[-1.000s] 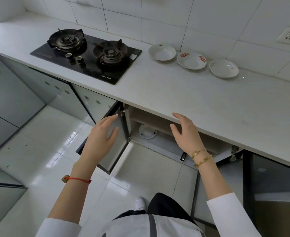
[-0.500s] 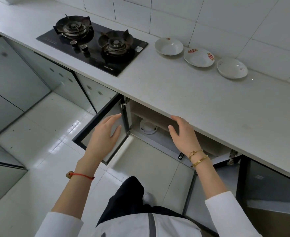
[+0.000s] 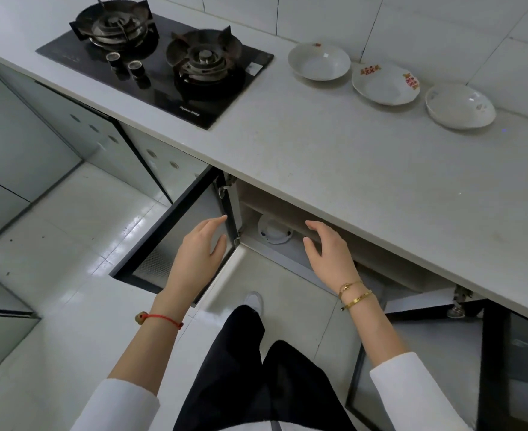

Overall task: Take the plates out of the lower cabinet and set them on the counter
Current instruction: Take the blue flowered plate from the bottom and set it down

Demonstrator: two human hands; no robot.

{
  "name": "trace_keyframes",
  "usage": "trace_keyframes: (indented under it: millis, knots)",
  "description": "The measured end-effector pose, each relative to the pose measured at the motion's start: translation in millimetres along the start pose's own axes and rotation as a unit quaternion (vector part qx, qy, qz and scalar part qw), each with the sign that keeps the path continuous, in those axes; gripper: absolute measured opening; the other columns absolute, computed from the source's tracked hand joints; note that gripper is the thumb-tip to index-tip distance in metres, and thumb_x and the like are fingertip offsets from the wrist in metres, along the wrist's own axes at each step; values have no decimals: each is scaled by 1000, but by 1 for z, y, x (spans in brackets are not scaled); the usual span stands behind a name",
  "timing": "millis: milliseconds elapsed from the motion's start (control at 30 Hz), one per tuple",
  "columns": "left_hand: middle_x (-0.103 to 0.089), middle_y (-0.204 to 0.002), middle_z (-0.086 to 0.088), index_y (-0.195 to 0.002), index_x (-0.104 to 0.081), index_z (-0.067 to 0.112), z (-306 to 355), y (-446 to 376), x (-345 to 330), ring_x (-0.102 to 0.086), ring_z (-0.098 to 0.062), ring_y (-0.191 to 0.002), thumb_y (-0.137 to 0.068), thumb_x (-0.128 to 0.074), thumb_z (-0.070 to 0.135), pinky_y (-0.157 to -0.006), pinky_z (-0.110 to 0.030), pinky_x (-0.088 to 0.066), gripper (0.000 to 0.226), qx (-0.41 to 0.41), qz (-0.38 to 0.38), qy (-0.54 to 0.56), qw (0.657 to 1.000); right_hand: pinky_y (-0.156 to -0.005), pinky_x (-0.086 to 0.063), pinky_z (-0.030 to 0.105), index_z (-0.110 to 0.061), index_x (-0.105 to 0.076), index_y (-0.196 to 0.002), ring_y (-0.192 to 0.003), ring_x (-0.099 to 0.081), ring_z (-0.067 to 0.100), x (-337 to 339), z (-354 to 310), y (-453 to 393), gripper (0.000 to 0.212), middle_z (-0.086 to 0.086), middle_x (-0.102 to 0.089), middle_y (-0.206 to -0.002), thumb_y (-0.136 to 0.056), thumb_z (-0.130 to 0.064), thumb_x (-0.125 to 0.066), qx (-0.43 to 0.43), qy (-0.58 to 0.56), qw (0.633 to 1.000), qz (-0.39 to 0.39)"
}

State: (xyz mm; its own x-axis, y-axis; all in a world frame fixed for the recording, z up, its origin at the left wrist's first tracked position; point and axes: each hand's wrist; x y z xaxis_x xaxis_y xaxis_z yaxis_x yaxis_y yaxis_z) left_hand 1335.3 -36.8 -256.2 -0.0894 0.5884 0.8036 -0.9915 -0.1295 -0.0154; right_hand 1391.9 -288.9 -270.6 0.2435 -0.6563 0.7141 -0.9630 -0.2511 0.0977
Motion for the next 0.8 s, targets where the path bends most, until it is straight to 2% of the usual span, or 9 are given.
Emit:
trace_keyframes:
  millis: [233, 433, 567, 700, 800]
  knots:
    - [-57, -135, -2, -136, -51, 16, -94, -54, -115, -52, -20, -125, -97, -48, 25, -105, -33, -41, 40, 7, -25, -7, 1000, -101, -30, 19, -14, -48, -132, -127, -46, 18, -108, 93, -61, 35, 2, -54, -135, -97, -22, -46, -15, 16, 1000, -12]
    - [-57, -135, -11, -135, -52, 7, -183, -101, -230, -52, -26, -126, -97, -51, 15, -106, -28, -35, 40, 13, -49, 4, 999, -103, -37, 31, -10, -48, -130, -124, -49, 25, -214, 197, -113, 36, 9, -55, -133, -96, -20, -48, -13, 31, 999, -14]
    - [-61, -126, -18, -132, -54, 2, -237, -131, -308, -61, -32, -108, -95, -53, 9, -94, -24, -38, 38, 18, -65, -1, 998, -104, -35, 30, -4, -47, -132, -124, -48, 31, -286, 274, -141, 38, 17, -54, -132, -97, -18, -47, -28, 46, 998, -31]
    - [-65, -118, -19, -133, -54, 5, -283, -150, -378, -64, -33, -96, -94, -51, 8, -84, -21, -38, 40, 28, -79, -11, 996, -108, -29, 27, -1, -47, -134, -128, -45, 31, -339, 338, -162, 40, 19, -52, -135, -97, -16, -48, -28, 50, 997, -51]
    - [-61, -128, -20, -133, -54, 5, -306, -161, -418, -60, -34, -109, -90, -54, 6, -90, -24, -38, 44, 12, -83, -25, 996, -109, -27, 27, -2, -45, -136, -131, -41, 30, -360, 375, -178, 41, 18, -49, -138, -98, -18, -46, -48, 49, 997, -41]
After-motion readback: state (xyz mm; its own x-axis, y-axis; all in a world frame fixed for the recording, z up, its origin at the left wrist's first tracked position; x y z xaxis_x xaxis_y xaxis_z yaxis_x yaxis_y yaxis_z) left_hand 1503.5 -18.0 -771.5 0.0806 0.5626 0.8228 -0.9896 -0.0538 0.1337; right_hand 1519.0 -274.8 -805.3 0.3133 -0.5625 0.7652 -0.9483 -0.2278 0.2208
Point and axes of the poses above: each hand's wrist, its own y-axis away from the middle knuckle, its own x-axis out of the back of the hand, z = x × y
